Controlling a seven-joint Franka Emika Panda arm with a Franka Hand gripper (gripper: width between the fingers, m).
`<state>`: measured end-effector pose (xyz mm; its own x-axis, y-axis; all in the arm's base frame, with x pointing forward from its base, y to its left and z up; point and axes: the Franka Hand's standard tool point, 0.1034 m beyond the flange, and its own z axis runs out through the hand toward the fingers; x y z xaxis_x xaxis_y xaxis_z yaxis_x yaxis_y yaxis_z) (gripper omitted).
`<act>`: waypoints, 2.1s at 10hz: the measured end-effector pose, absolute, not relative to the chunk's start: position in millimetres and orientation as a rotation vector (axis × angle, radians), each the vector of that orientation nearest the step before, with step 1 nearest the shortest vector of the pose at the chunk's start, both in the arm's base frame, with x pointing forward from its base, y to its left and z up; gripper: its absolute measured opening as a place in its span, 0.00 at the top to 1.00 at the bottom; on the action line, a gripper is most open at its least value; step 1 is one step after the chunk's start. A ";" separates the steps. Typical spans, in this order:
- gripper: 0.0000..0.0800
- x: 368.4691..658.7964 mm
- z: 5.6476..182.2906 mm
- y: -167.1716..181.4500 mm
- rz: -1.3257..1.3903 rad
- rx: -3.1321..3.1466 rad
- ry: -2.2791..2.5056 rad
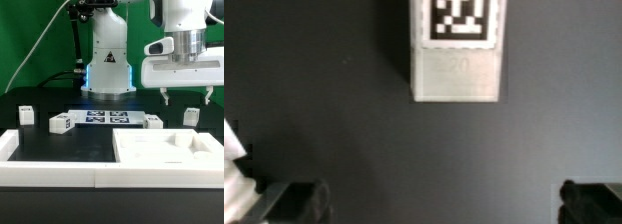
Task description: Assemble one leg
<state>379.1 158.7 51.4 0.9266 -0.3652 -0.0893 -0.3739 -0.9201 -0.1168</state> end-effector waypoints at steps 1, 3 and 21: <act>0.19 377.2 52.1 160.1 0.240 -2.950 0.523; 0.19 377.6 52.8 158.2 0.500 -2.899 0.490; 0.24 327.6 5.5 177.0 1.293 -2.634 0.488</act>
Offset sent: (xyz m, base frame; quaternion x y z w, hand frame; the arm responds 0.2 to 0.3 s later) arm 0.0000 0.0000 0.0000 0.0000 -0.2377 0.0000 0.9713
